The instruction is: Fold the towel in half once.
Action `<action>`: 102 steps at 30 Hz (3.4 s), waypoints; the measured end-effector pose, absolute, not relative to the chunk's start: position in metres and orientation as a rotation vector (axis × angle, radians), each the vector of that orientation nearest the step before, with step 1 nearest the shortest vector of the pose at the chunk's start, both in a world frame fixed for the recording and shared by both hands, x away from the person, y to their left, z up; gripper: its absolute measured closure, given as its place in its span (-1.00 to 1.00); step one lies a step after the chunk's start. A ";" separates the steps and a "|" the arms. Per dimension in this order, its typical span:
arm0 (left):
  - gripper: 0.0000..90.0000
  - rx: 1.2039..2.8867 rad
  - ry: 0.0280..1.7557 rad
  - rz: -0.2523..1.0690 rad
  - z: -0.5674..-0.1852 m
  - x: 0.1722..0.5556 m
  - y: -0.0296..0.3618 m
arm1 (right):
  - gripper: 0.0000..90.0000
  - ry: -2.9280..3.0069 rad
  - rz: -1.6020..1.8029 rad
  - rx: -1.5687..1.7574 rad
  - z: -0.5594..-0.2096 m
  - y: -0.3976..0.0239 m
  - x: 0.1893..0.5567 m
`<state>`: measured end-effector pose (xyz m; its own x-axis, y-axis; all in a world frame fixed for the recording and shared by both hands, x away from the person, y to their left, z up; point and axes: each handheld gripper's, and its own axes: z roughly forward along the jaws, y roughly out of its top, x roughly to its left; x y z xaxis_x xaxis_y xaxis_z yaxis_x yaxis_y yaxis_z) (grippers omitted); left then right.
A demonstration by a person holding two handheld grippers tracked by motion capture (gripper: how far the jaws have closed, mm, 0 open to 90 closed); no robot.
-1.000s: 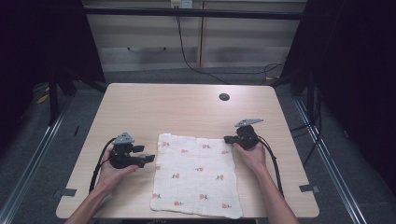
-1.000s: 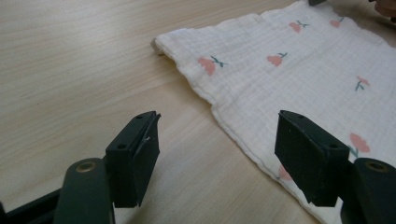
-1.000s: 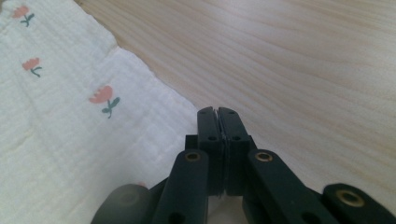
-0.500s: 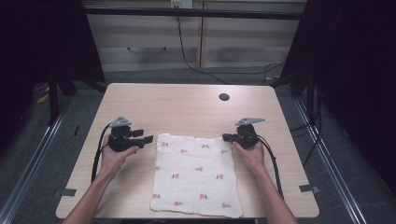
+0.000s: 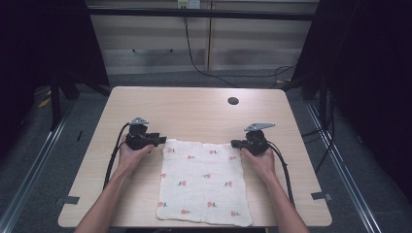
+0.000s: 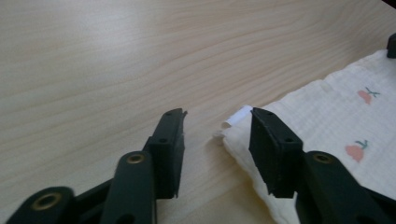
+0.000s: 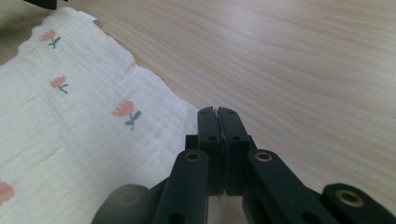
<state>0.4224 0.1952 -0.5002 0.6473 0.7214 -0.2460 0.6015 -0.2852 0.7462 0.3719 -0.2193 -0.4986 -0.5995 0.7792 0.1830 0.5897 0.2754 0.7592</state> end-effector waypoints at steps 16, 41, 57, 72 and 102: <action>0.59 2.048 0.968 0.141 -0.510 0.421 0.182 | 0.97 2.319 1.216 1.278 -0.501 -0.217 0.367; 0.89 1.941 0.859 0.182 -0.472 0.407 0.188 | 0.98 2.223 1.319 1.257 -0.477 -0.225 0.359; 0.89 1.852 0.811 0.203 -0.439 0.392 0.188 | 0.98 2.154 1.410 1.210 -0.445 -0.230 0.358; 0.89 1.823 0.806 0.285 -0.398 0.404 0.188 | 0.98 2.090 1.467 1.173 -0.413 -0.230 0.367; 0.89 1.819 0.762 0.259 -0.407 0.379 0.194 | 0.99 2.126 1.466 1.098 -0.401 -0.244 0.335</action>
<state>0.3789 0.1945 -0.4069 0.7700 0.6113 -0.1827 0.3738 -0.2000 0.9057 0.3354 -0.2440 -0.4013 -0.6464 0.7485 0.1482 0.4046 0.1715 0.8983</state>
